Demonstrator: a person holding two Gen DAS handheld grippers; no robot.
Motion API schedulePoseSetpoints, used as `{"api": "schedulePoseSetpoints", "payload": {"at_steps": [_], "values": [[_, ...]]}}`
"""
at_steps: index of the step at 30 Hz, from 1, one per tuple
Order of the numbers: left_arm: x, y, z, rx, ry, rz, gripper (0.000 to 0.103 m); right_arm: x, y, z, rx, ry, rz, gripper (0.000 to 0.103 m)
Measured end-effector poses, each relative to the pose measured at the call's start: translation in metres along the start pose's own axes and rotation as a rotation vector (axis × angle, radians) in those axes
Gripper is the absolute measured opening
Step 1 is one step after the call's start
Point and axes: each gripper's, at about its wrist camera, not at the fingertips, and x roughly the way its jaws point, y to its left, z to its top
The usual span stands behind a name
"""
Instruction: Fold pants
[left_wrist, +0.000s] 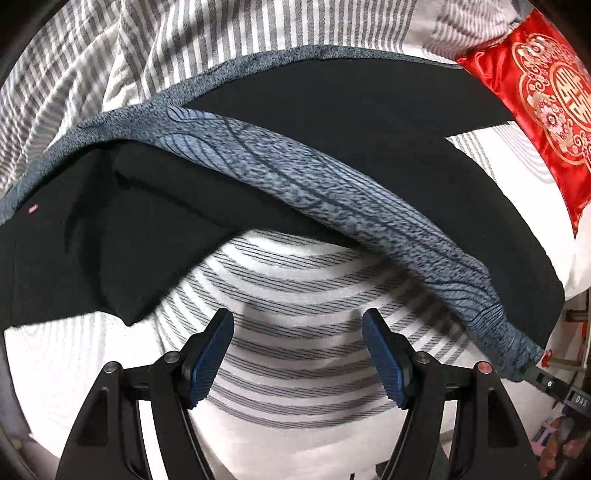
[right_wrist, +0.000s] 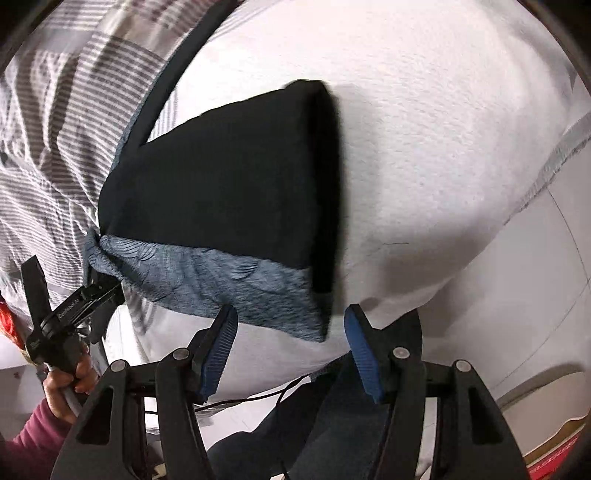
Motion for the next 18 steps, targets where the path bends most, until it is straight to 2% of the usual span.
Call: {"api": "schedulePoseSetpoints", "payload": {"at_steps": [1,4,6,7,9,13,18], "values": [[0.0,-0.005,0.002,-0.001,0.0,-0.001,0.073,-0.001,-0.004,0.001,0.018,0.008,0.035,0.064],[0.007,-0.024,0.009,0.01,0.011,-0.003,0.073,0.005,-0.001,0.008,-0.001,0.058,0.113,0.054],[0.014,-0.039,0.013,0.011,0.034,-0.011,0.073,0.015,0.009,0.014,-0.044,0.118,0.121,0.03],[0.02,-0.051,0.017,0.011,0.039,-0.019,0.073,0.019,0.011,0.017,-0.042,0.149,0.149,0.004],[0.025,-0.066,0.023,0.008,0.045,-0.039,0.073,0.017,0.016,0.026,-0.026,0.173,0.204,0.003],[0.023,-0.089,0.044,-0.037,0.04,-0.119,0.073,-0.015,0.04,0.054,-0.047,0.139,0.347,0.003],[0.003,-0.113,0.091,-0.076,-0.025,-0.147,0.073,-0.058,0.08,0.12,-0.124,0.071,0.417,0.003]]}}
